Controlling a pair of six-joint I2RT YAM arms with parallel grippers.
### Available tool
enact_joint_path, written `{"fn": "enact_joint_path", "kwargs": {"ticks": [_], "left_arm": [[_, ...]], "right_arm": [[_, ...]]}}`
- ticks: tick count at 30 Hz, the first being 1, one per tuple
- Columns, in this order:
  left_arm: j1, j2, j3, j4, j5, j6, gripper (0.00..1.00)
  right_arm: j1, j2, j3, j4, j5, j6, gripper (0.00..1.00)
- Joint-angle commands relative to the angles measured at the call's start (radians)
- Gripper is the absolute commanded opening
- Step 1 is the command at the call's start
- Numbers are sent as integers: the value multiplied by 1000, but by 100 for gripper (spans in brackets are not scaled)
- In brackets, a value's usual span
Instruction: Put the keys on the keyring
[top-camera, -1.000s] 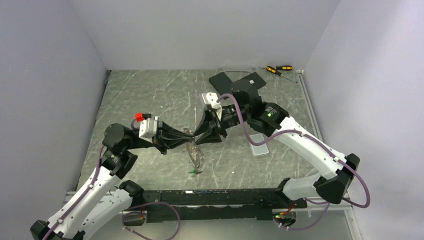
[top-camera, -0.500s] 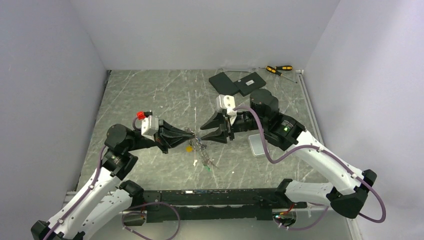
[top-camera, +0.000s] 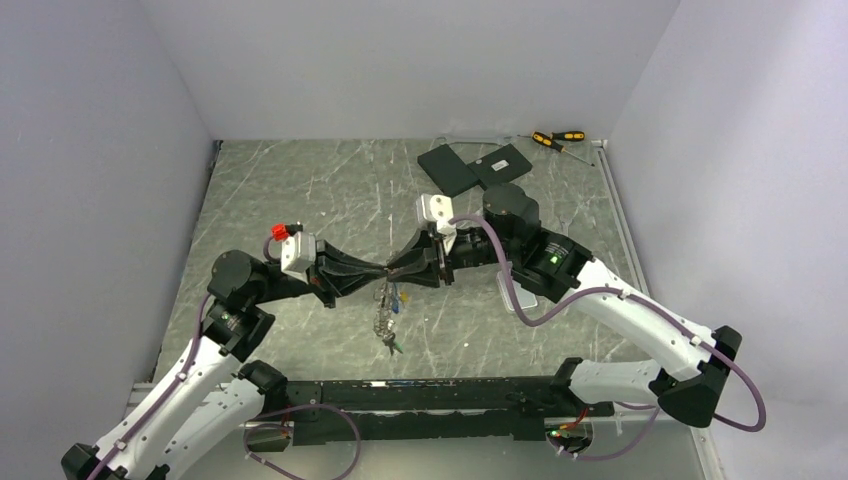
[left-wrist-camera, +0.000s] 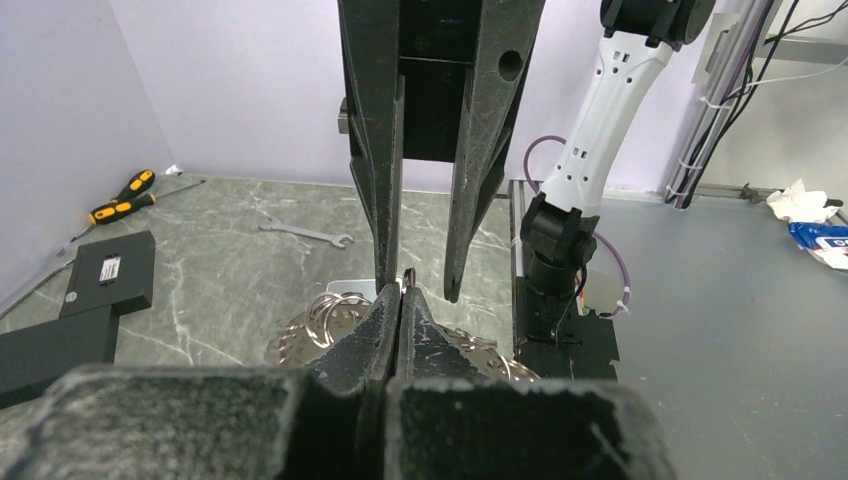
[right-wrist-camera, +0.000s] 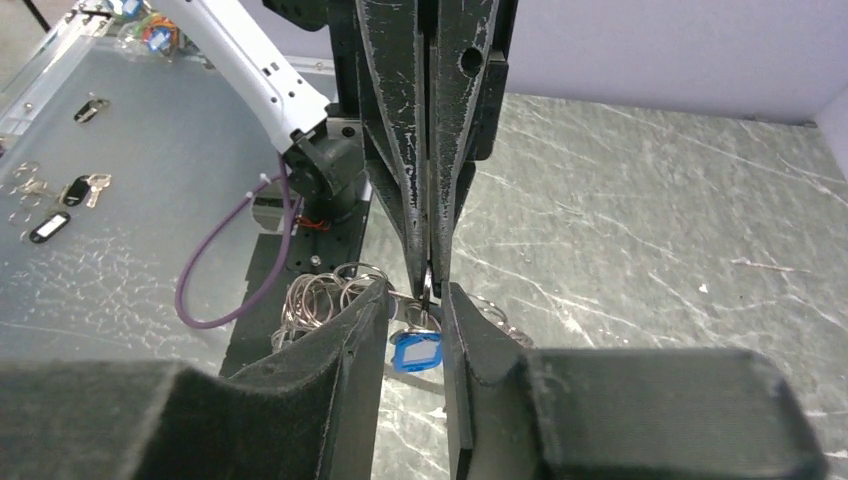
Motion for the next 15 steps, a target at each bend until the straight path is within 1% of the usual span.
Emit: {"fn": "enact_joint_path", "kwargs": {"ticks": [1,5,7,9,13,15], "left_arm": [[4,-17,6,78,-19,-23,0],[5,-21,5,77,-21,-23,0],[5,-23,3,79,-21,-23,0],[4,-24,1,81,-22,-24,0],[4,-28,1,83,-24,-23,0],[6,-30,0,79,-30,-20,0]], "right_arm": [[23,11,20,21,36,-9,26],[28,8,23,13,64,-20,15],[28,8,34,-9,84,-35,13],[28,9,44,-29,101,-46,15],[28,14,58,-60,117,-62,28],[28,10,53,-60,121,-60,30]]}}
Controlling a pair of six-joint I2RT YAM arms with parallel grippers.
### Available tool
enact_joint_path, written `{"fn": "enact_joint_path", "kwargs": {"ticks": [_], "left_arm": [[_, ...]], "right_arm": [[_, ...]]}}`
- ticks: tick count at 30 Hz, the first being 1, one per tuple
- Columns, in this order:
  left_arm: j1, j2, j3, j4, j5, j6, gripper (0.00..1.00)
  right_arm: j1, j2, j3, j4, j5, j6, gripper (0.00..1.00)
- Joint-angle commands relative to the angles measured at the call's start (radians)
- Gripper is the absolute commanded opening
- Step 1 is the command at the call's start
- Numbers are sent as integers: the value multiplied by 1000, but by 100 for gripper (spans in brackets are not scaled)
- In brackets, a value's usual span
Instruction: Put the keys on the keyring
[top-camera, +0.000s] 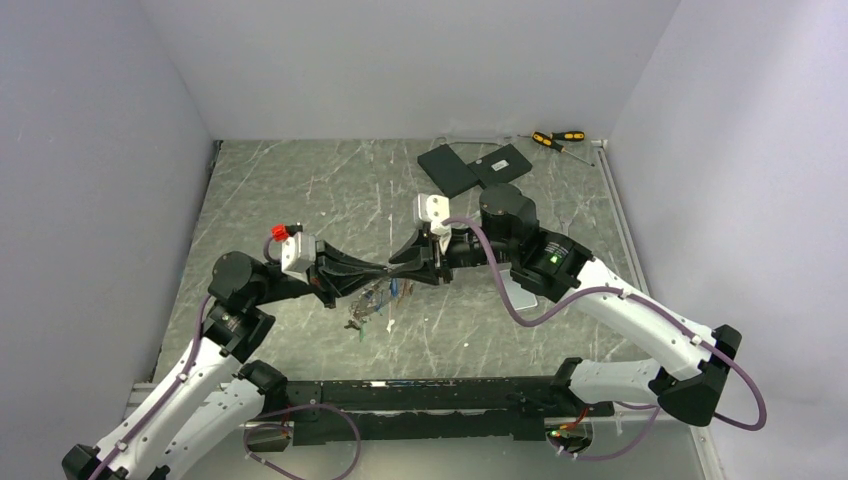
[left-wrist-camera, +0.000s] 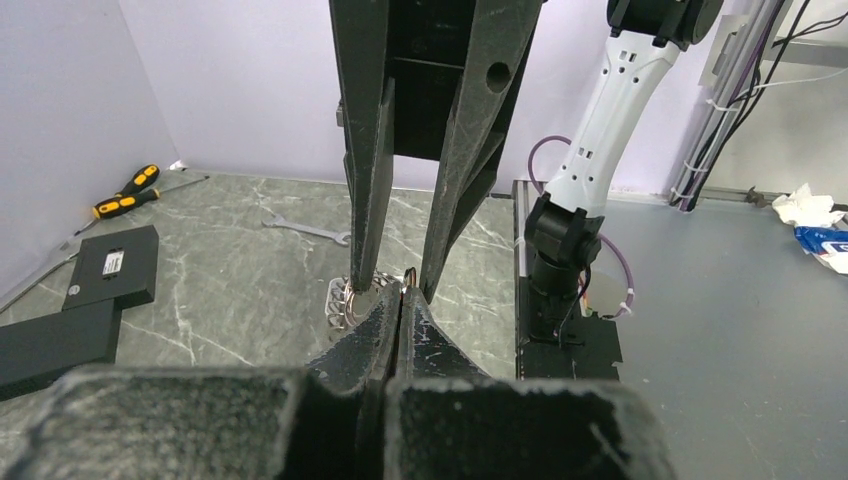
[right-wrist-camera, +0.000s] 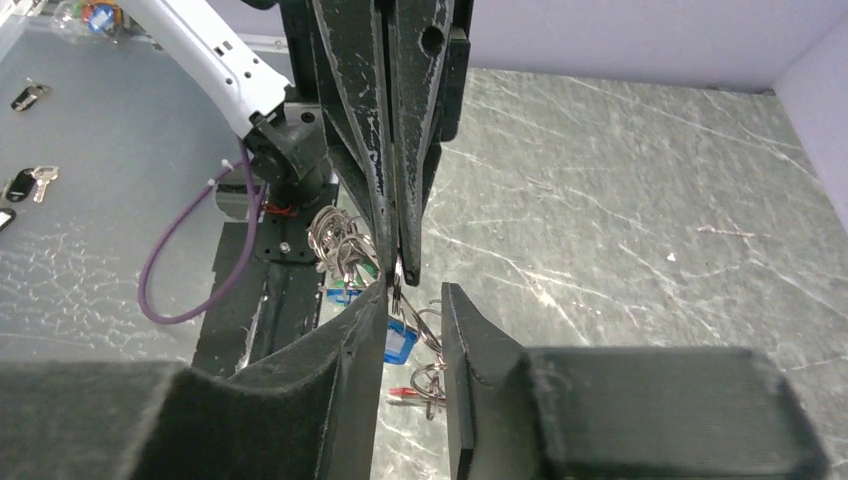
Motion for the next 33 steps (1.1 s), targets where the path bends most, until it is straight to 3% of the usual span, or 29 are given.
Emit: {"fn": "enact_joint_path", "kwargs": {"ticks": [1,4,11,22,24,28,33], "left_arm": [[3,-24,13,78,-24,-16,0],[3,-27,12,72,-32,-13,0],[6,-17,17,68,-31,-10,0],[7,6,56,-91,-23,93,0],[6,22,81,-164,-7,141,6],[6,41,137,-320,33,281,31],[3,71,216,-486,75,391,37]], "right_arm": [[5,-4,33,-16,29,-21,31],[5,-11,22,-13,33,-19,28],[5,-12,25,-9,31,-22,0],[9,18,117,-130,88,-65,0],[13,37,153,-194,103,-90,0],[22,66,195,-300,116,-134,0],[36,94,232,-397,153,-172,0]]}}
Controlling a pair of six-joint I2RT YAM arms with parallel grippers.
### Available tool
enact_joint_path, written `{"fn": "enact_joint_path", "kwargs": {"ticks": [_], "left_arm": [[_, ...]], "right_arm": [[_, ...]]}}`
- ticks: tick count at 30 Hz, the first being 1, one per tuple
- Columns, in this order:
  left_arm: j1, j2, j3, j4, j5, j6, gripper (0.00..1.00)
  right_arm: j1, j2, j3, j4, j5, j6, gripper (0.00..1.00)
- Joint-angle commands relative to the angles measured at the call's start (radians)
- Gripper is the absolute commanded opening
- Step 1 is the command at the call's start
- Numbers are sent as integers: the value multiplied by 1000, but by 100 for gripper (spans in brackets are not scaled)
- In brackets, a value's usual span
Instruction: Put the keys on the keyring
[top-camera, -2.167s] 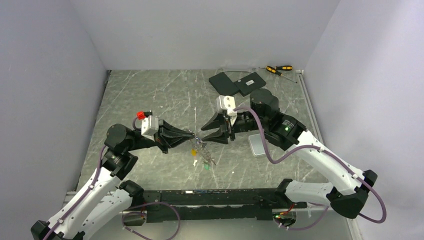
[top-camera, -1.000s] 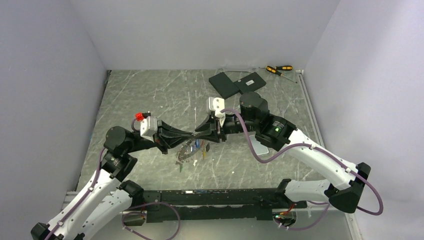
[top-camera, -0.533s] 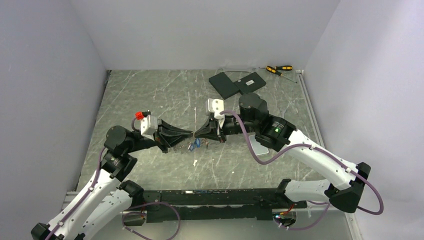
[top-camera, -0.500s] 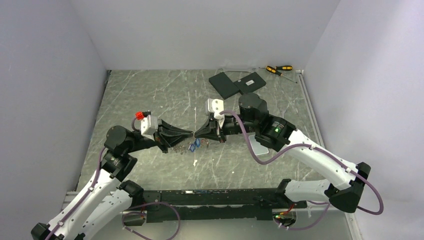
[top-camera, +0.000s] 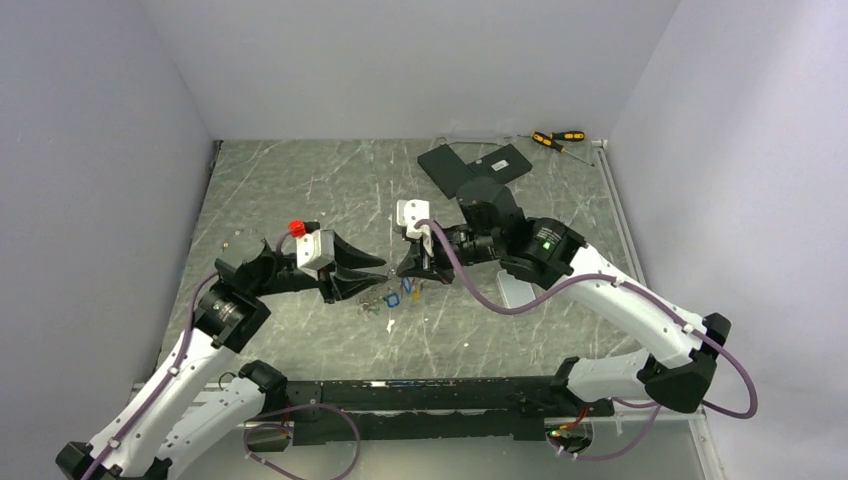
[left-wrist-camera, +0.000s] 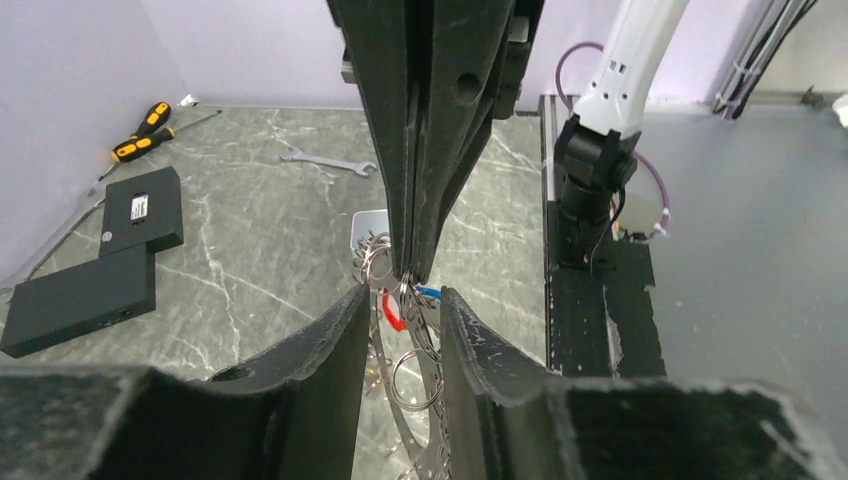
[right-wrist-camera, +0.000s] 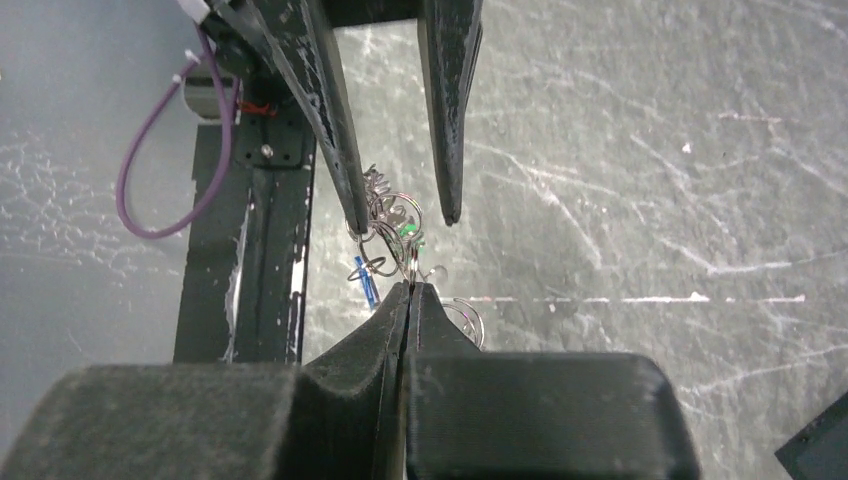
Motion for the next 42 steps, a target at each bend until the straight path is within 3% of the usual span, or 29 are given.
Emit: {"fn": "enact_joint_path", "kwargs": {"ticks": [1,9,26,28,30,36,37,39,42], "left_arm": [[-3,21,91,-170,74,147,37],[-21,113,112,-196,76,138,35],[-53,189,114,-174,107,112,20],[-56,192,114,-183,104,121,14],[-61,191,114,-192,96,131,0],[-69,150,97,-183,76,138,0],[-68,142,93,-177,76,137,0],[-68,126,88,-171,71,140,0],[-69,97,74,-156,68,147,0]], "right_arm": [[17,15,82,-86,53,-61,0],[53,34,97,-124,111,-81,0],[79,77,124,-165,134,-104,0],[80,78,126,-162,133,-106,0],[80,79,129,-159,132,-106,0],[80,47,95,-101,137,-86,0],[80,37,80,-84,131,-82,4],[80,10,48,-41,124,-68,24],[75,-37,-13,22,123,-47,44]]}}
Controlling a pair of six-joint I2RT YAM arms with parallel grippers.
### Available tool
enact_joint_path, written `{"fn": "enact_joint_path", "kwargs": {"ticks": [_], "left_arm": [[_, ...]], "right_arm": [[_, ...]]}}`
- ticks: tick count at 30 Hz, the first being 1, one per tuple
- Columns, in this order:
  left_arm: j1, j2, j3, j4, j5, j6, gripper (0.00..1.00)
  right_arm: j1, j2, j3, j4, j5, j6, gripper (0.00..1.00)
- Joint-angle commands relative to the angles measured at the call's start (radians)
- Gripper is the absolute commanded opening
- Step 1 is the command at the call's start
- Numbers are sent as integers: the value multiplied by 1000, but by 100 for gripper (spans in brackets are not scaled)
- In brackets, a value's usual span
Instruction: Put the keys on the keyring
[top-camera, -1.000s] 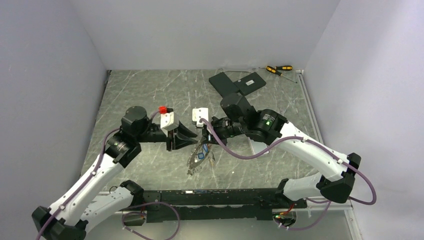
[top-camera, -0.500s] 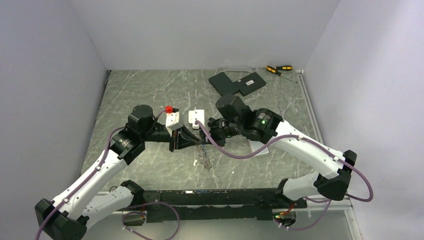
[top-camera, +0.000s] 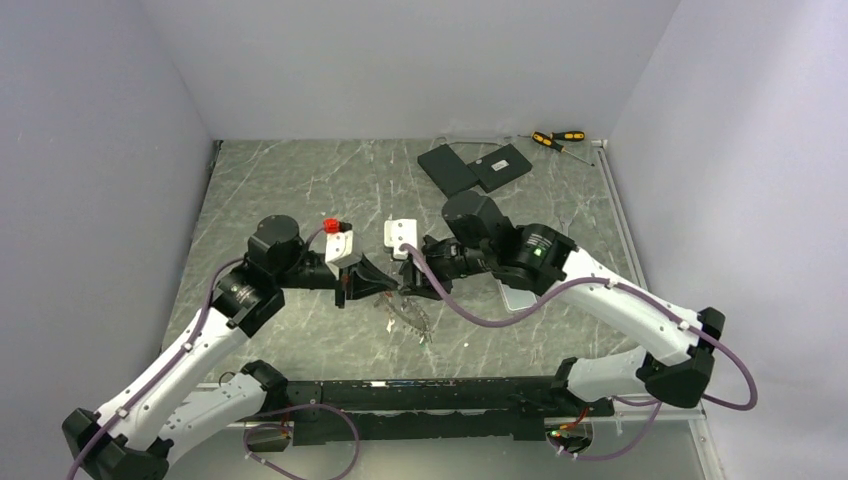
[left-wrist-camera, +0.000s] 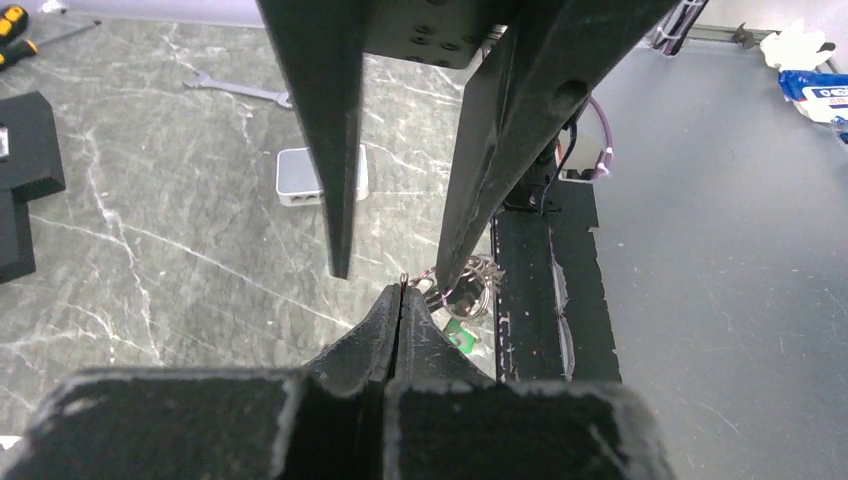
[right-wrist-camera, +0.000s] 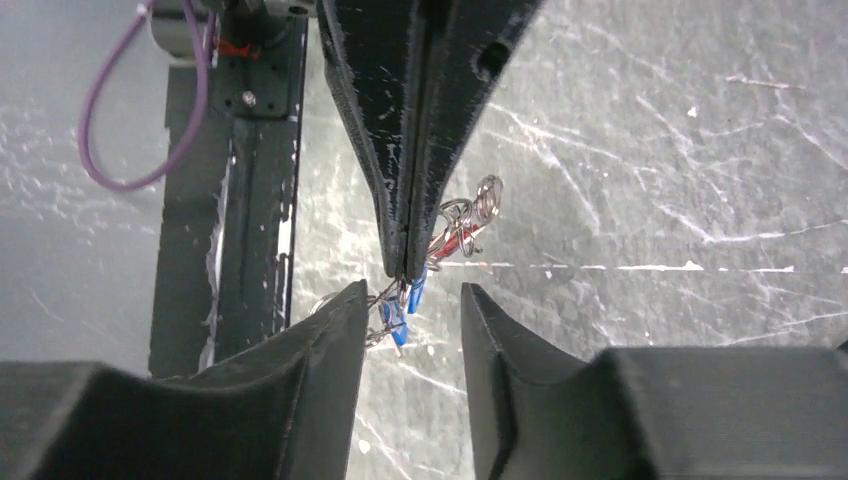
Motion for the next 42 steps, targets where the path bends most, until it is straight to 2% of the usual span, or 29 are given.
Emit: {"fn": "enact_joint_path", "kwargs": {"ticks": [1,7,14,21,24,31,34,39,42], "left_arm": [[-8,-61,-6,62,15,36,0],[-7,-117,-48,118,37,35,0],[-6,-183,-111,257,76,-15,0],[-6,-188,-131,333,104,-71,0],[-4,-184,-131,350,108,-85,0],[5,-170,-137,403,129,-148,0],[6,-173,-136,390,112,-145,0],[10,-181,-137,379,83,-139,0],[14,-184,-137,380,76,-138,0]], "right_arm": [[-2,-95,-60,174,-6,38,47],[-49,-175,-142,249,-46,81,52],[-71,-206,-208,332,-164,147,40],[-69,-220,-309,498,-293,272,39],[-66,-221,-348,556,-298,304,35],[-58,-205,-379,621,-255,330,34],[-57,-209,-390,645,-231,335,25],[-57,-206,-393,636,-254,336,23],[-57,-196,-395,627,-267,341,16]]}}
